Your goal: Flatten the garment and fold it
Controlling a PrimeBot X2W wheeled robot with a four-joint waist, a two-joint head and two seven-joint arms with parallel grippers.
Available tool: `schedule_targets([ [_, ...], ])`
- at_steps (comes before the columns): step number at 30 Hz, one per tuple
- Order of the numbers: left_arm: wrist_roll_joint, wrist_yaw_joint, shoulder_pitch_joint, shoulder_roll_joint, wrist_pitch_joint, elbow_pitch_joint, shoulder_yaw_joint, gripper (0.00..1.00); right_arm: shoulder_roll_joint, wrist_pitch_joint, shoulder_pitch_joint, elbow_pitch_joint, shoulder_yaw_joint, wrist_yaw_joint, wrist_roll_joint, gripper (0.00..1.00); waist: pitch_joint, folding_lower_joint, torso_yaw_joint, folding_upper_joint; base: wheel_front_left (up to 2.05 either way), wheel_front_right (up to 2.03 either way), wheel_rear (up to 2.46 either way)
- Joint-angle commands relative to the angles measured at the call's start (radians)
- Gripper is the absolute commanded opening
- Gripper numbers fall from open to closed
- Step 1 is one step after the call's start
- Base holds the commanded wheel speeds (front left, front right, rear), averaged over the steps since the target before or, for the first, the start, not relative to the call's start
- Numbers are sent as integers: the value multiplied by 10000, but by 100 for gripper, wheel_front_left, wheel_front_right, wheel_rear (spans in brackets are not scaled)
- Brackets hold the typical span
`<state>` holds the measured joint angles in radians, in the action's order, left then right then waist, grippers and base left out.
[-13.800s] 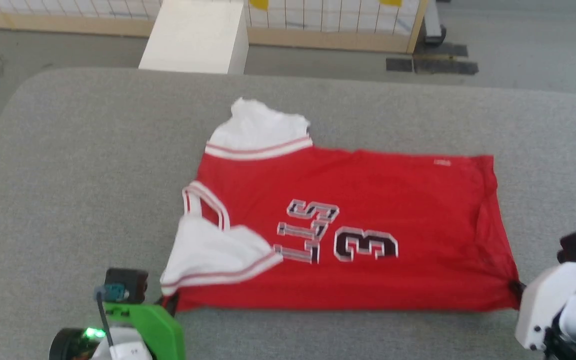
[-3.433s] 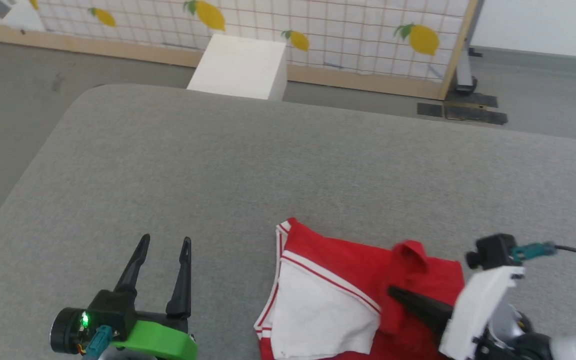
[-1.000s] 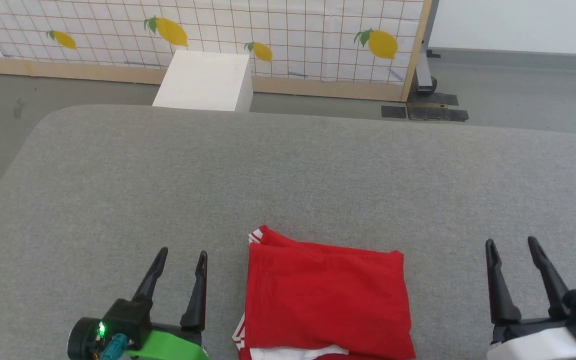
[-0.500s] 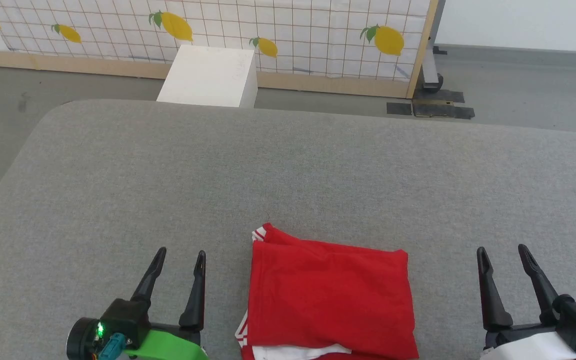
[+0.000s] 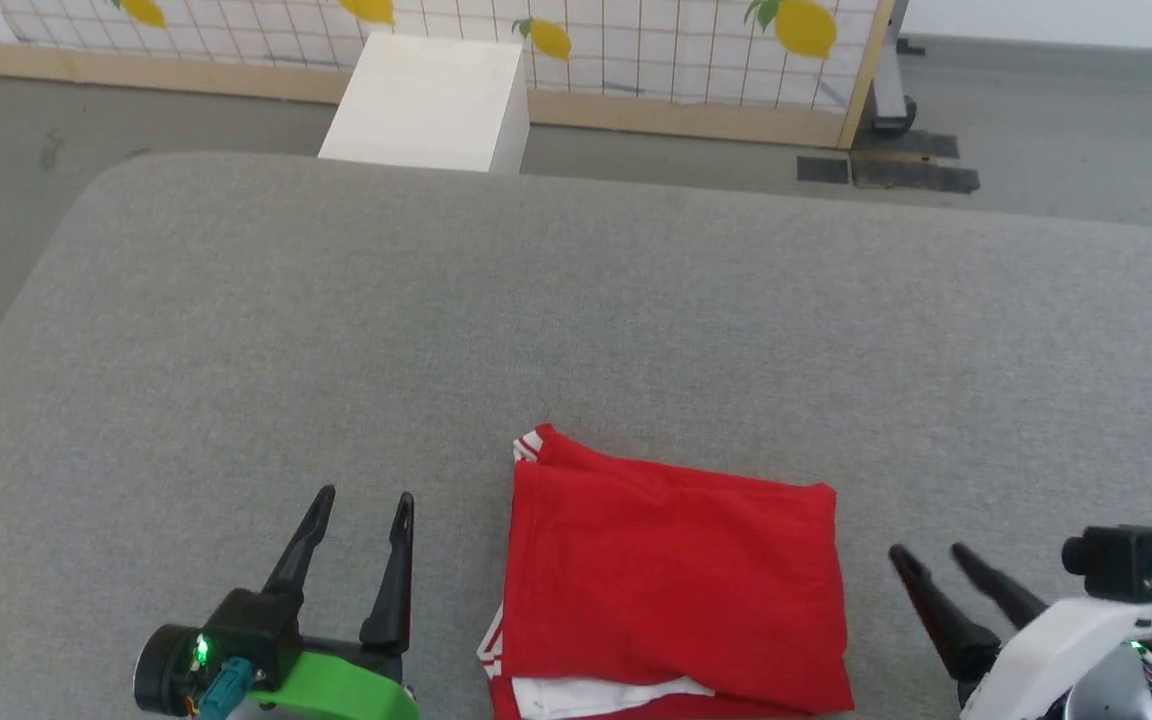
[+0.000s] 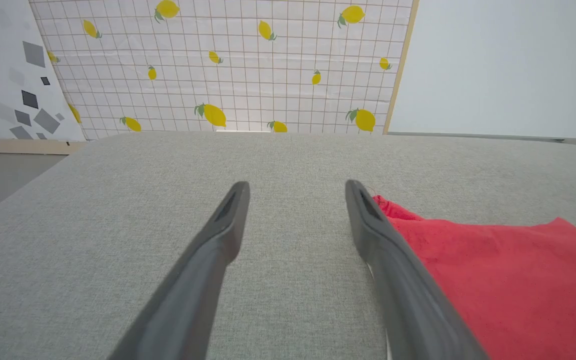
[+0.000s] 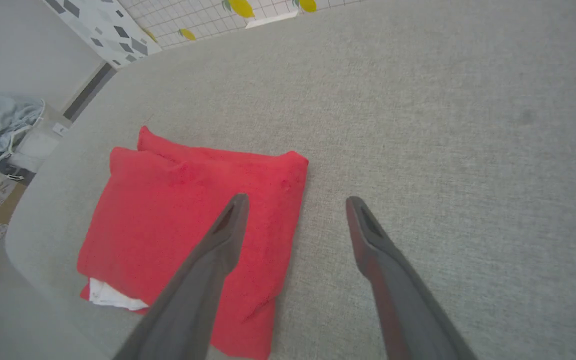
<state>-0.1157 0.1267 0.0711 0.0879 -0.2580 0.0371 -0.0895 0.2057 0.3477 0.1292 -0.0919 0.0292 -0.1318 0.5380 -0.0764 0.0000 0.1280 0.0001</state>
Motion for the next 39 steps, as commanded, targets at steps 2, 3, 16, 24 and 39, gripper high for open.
schedule_targets([
  [2,-90,40,-276,57,-38,14,-70,100,118,968,-289,1,0,11,785,100,-257,0,174,-1,0,0,0],
  [3,-105,40,-331,65,-38,16,-103,100,108,1457,-349,88,-69,11,1108,100,-326,0,223,-1,0,0,0],
  [16,-128,40,-747,74,-38,117,-349,100,-963,4386,-1545,1893,-486,11,1460,100,-889,0,848,-1,0,0,0],
  [24,-136,40,-922,38,-38,173,-401,100,-1339,4597,-1930,2758,41,11,1006,100,-1029,0,1103,-1,0,0,0],
  [39,-63,40,-776,-6,-38,214,-698,100,-134,3529,-2742,2108,1317,11,-756,0,-372,0,132,-1,0,0,0],
])
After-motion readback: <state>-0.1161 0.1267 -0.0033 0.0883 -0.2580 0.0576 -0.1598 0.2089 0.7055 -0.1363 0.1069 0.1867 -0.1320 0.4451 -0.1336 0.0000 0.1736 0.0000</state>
